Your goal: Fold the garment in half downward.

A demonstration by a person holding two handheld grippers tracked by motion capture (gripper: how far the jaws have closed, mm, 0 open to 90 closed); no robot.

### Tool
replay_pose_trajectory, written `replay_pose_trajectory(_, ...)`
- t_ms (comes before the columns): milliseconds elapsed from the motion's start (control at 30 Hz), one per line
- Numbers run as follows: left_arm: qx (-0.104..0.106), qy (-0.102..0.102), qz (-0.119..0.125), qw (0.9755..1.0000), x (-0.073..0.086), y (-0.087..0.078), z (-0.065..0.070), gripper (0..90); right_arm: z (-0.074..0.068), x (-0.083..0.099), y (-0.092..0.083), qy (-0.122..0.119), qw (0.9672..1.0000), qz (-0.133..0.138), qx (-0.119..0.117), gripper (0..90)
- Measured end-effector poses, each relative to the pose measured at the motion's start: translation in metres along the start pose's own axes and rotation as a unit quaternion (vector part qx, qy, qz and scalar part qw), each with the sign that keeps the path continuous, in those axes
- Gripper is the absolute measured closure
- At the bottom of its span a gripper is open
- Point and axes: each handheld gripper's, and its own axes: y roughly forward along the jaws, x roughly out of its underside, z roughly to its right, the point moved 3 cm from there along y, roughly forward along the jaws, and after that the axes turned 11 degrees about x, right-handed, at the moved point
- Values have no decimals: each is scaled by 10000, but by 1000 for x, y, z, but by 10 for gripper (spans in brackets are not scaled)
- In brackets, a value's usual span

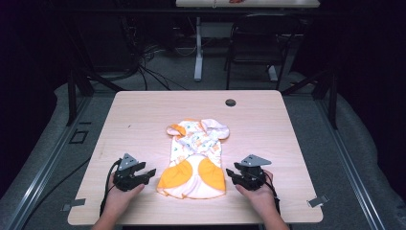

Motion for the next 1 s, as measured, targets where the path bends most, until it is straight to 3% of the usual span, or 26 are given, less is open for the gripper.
replay_pose_trajectory(167, 55, 212, -2, 9998, -1, 0, 4, 444, -2, 1, 2, -119, 9999, -90, 82, 583)
replay_pose_trajectory(233, 77, 179, -32, 9998, -1, 1, 5, 450, -3, 2, 2, -176, 9997, -149, 69, 622)
replay_pose_trajectory(333, 43, 144, -89, 9998, 0, 3, 5, 468, -4, 3, 3, -284, 9992, -264, 77, 639)
replay_pose_trajectory(533, -99, 374, -283, 9989, -6, 10, 11, 555, -9, -3, 8, -459, 9981, -421, 14, 679)
replay_pose_trajectory(633, -108, 502, -407, 9978, -13, 18, 14, 621, -11, -9, 13, -587, 9968, -547, 19, 698)
replay_pose_trajectory(833, -112, 495, -460, 9976, -36, 35, 12, 723, -12, -23, 30, -886, 9933, -739, 65, 765)
replay_pose_trajectory(1000, -138, 517, -547, 9971, -54, 52, 10, 792, -11, -38, 45, -954, 9917, -854, 105, 814)
